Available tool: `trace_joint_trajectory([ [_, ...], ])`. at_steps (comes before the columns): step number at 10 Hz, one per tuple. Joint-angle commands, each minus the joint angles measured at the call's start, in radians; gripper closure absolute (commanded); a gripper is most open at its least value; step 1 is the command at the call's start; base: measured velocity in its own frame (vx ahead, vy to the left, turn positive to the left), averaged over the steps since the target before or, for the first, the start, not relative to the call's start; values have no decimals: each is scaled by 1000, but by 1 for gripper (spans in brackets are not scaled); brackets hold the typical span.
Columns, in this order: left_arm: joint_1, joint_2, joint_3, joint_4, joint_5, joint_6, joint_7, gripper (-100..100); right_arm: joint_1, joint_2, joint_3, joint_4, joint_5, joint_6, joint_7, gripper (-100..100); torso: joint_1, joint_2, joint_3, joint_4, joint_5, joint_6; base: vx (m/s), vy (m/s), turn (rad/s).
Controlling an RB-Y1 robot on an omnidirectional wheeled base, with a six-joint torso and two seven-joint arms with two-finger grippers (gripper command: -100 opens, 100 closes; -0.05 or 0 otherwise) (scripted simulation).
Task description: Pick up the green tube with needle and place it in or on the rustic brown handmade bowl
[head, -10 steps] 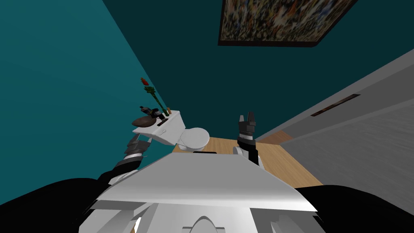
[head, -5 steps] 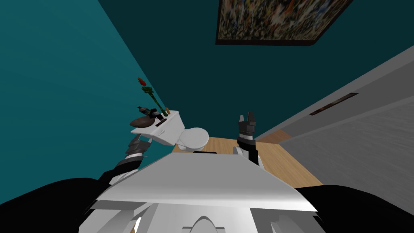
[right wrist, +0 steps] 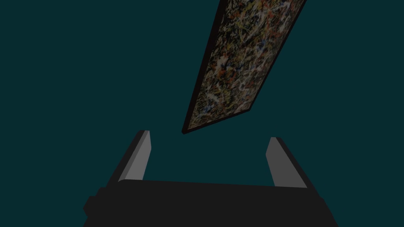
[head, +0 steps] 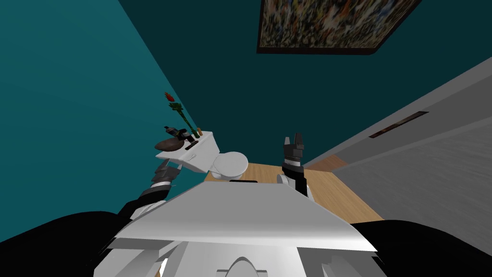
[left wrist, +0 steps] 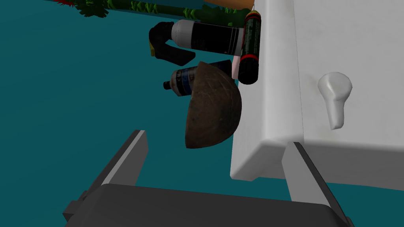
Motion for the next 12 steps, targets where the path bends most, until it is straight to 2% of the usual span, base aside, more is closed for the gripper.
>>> trace_joint_trajectory([
  [1, -38, 29, -19, 36, 8, 42, 10, -100, 0, 0, 0, 0, 0, 0, 0, 0, 0, 0, 0, 0, 0, 0, 33, -68, 127],
  [2, -58, 47, -32, 58, 10, 61, 17, -100, 0, 0, 0, 0, 0, 0, 0, 0, -1, -1, -1, 0, 0, 0, 27, -60, 105],
  [5, -58, 47, -32, 58, 10, 61, 17, -100, 0, 0, 0, 0, 0, 0, 0, 0, 1, 1, 0, 0, 0, 0, -5, -24, -27],
  [6, -81, 67, -46, 83, 12, 84, 25, -100, 0, 0, 0, 0, 0, 0, 0, 0, 3, 1, 1, 0, 0, 0, 16, -26, 59],
  [12, -81, 67, -46, 83, 12, 84, 25, -100, 0, 0, 0, 0, 0, 0, 0, 0, 3, 1, 0, 0, 0, 0, 3, -19, 5],
])
